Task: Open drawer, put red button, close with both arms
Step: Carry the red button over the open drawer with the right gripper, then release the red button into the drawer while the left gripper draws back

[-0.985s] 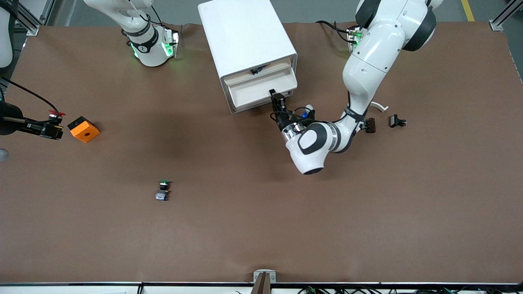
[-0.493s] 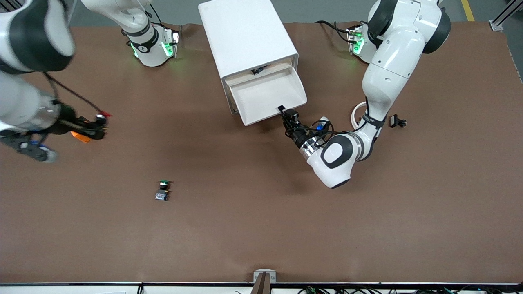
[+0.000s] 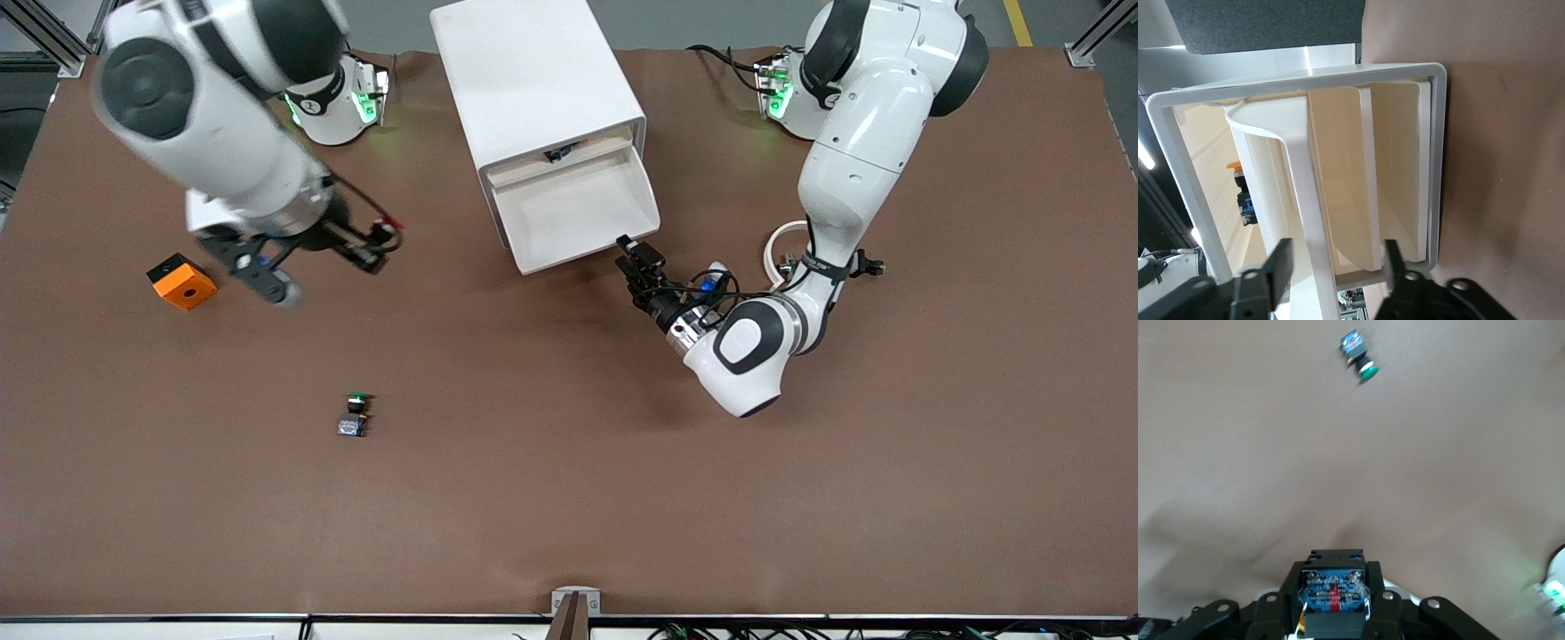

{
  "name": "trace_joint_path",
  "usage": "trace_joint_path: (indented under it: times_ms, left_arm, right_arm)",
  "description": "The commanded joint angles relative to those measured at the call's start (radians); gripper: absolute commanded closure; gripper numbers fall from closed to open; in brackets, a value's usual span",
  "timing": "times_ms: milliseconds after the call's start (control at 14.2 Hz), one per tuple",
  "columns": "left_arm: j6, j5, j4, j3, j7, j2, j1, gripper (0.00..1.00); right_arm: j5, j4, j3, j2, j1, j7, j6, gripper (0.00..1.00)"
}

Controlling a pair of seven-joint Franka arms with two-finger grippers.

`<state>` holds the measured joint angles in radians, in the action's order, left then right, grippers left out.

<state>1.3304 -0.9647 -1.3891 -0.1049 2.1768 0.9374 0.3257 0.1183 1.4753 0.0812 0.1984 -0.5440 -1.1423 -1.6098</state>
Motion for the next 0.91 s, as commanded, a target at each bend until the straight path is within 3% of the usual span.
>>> trace_joint_path:
  times_ms: [0,141,352,563,844]
  left_arm:
    - [0.0,0.012,0.015,0.03,-0.04,-0.006,0.003,0.0]
    - [0.0,0.035,0.028,0.054,-0.125,-0.011,0.003,0.0]
    - [0.0,0.17,0.076,0.059,-0.294,-0.022,0.001,0.0]
    - [0.025,0.224,0.081,0.125,-0.614,-0.048,0.007,0.0]
    - [0.169,0.346,0.081,0.148,-1.036,-0.091,0.004,0.0]
  right_arm:
    - [0.003,-0.015,0.015,0.041,-0.106,-0.16,-0.048,1.0]
    - [-0.002,-0.015,0.015,0.085,-0.172,-0.246,-0.085,1.0]
    - [0.004,-0.015,0.015,0.137,-0.235,-0.35,-0.142,1.0]
    - [0.001,-0.015,0.015,0.197,-0.318,-0.447,-0.174,1.0]
    - [0.004,-0.013,0.015,0.24,-0.39,-0.502,-0.171,1.0]
